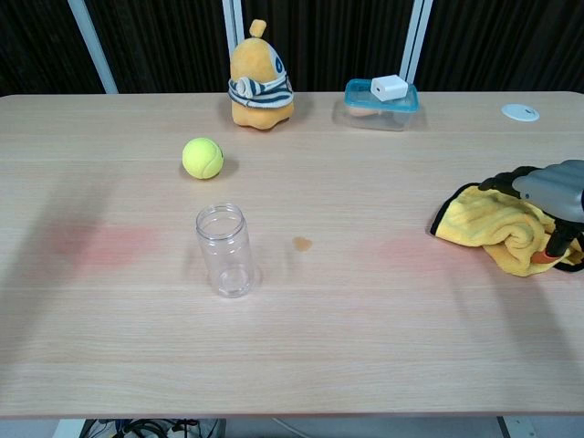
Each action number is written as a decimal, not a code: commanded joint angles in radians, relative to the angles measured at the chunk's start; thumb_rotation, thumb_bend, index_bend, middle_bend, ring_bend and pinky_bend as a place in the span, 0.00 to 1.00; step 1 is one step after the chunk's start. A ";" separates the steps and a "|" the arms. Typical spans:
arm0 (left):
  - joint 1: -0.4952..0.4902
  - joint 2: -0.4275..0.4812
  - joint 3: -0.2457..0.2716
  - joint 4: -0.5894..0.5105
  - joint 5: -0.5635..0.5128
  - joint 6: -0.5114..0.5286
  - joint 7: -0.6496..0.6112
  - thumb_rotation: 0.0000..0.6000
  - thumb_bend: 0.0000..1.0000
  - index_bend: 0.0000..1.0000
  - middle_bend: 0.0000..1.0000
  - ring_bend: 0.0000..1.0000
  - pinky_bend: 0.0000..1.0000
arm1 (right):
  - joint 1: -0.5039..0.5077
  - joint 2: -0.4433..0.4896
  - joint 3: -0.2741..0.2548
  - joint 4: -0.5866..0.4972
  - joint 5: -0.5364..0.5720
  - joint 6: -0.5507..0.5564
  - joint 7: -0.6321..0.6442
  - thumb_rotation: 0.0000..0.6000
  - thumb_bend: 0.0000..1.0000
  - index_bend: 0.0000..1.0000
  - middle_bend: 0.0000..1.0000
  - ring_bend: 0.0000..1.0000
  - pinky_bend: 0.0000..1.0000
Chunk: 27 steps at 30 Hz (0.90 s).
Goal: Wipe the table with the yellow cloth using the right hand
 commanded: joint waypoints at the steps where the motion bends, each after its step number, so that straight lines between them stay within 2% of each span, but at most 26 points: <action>1: -0.001 0.000 0.000 0.000 0.000 -0.001 0.000 1.00 0.00 0.00 0.00 0.00 0.00 | 0.007 -0.006 -0.003 0.008 0.002 -0.003 0.005 1.00 0.15 0.05 0.05 0.06 0.16; 17: -0.004 0.002 0.001 -0.001 -0.002 -0.008 -0.012 1.00 0.00 0.00 0.00 0.00 0.00 | 0.036 -0.025 -0.012 0.044 0.028 -0.014 0.020 1.00 0.15 0.05 0.04 0.06 0.16; 27: -0.005 0.006 0.002 -0.004 -0.003 -0.012 -0.020 1.00 0.00 0.00 0.00 0.00 0.00 | 0.052 -0.040 -0.019 0.064 0.058 -0.021 0.023 1.00 0.24 0.05 0.05 0.06 0.16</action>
